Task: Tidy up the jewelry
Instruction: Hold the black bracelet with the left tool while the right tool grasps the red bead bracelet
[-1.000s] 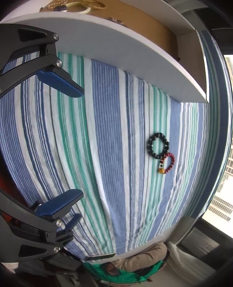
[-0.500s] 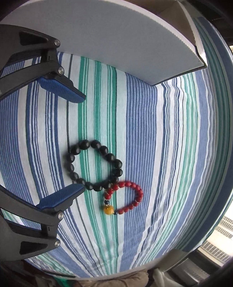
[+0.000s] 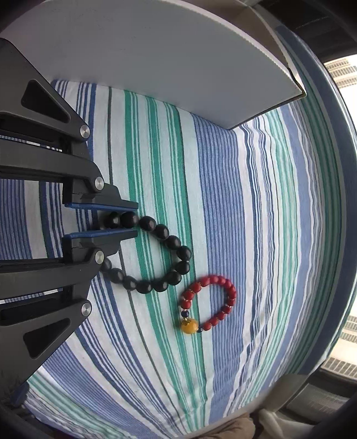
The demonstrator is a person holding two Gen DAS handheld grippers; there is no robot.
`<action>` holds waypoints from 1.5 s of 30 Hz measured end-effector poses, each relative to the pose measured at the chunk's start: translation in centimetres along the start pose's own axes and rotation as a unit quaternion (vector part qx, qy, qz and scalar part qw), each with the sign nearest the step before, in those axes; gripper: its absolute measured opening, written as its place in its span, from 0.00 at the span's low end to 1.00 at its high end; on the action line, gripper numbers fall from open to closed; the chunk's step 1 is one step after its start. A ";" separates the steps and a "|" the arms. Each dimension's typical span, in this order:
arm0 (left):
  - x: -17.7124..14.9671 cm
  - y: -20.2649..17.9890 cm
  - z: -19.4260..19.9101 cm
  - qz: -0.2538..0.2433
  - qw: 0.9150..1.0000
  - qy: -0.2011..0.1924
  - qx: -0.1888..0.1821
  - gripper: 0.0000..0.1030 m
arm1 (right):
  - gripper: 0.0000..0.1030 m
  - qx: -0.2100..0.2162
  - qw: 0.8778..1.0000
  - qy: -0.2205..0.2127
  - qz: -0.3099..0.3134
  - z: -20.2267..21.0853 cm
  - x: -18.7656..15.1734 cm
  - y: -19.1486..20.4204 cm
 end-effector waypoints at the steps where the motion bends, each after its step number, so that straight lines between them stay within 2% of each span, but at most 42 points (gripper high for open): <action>1: -0.2 0.4 0.1 0.007 1.000 0.000 -0.007 0.10 | 0.64 0.019 1.000 0.003 -0.014 0.3 1.6 -0.8; 4: -0.5 1.2 0.2 0.016 1.000 -0.001 -0.020 0.10 | 0.61 0.035 0.998 -0.013 -0.048 0.8 7.8 -3.1; 5: -0.6 1.3 0.2 0.016 1.000 -0.001 -0.022 0.10 | 0.52 0.031 0.998 -0.019 -0.056 0.6 10.2 -3.7; 6: -0.7 1.4 0.2 0.018 1.000 -0.002 -0.023 0.10 | 0.47 0.032 0.997 -0.022 -0.074 0.2 12.5 -4.4; 8: -0.9 1.5 0.2 0.021 1.000 -0.004 -0.023 0.10 | 0.35 0.058 0.991 -0.018 -0.117 -1.1 16.5 -5.6; 9: -0.8 1.8 0.2 0.021 1.000 -0.005 -0.021 0.10 | 0.33 0.071 0.988 -0.013 -0.137 -2.0 18.2 -6.0; 13: -0.5 0.8 0.1 0.015 1.000 -0.013 -0.004 0.11 | 0.30 0.064 0.982 -0.005 -0.176 -5.0 21.8 -5.7; 16: -0.9 0.2 0.2 0.013 1.000 -0.021 0.006 0.11 | 0.30 0.038 0.981 -0.002 -0.190 -6.8 22.3 -4.5; 21: -0.7 0.6 0.3 0.014 1.000 -0.023 0.005 0.11 | 0.28 -0.027 0.988 -0.005 -0.155 -8.8 23.0 -1.9; 23: -0.8 0.7 0.3 0.014 1.000 -0.022 0.002 0.11 | 0.18 -0.050 0.989 0.000 -0.137 -9.1 23.2 -1.9; 29: -1.3 0.6 0.5 0.014 1.000 -0.024 0.010 0.11 | 0.18 -0.040 0.992 0.026 -0.115 -8.3 21.7 -2.9; 37: -1.4 -0.8 0.4 0.013 0.999 -0.022 0.022 0.10 | 0.18 -0.074 0.993 0.033 -0.081 -7.5 20.0 -3.5; 39: -1.7 -0.7 0.7 0.023 1.000 -0.012 0.002 0.10 | 0.18 -0.079 0.993 0.033 -0.077 -7.0 19.5 -3.8; 41: -2.3 -0.2 1.6 0.037 0.999 -0.008 -0.035 0.10 | 0.17 -0.076 0.994 0.027 -0.069 -5.9 19.1 -4.0; 45: -3.7 0.4 6.1 0.048 0.992 -0.033 -0.114 0.10 | 0.17 -0.057 0.997 -0.001 -0.048 -1.9 18.9 -3.1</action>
Point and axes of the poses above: each gripper's, at about its wrist camera, not at the fingertips, and z roughly against the way its jaws point, y to its left, x to its top, the point moved 2 cm from there along -z, roughly the way its jaws point, and after that the axes turned 10 degrees about y, right-handed, at the moved point
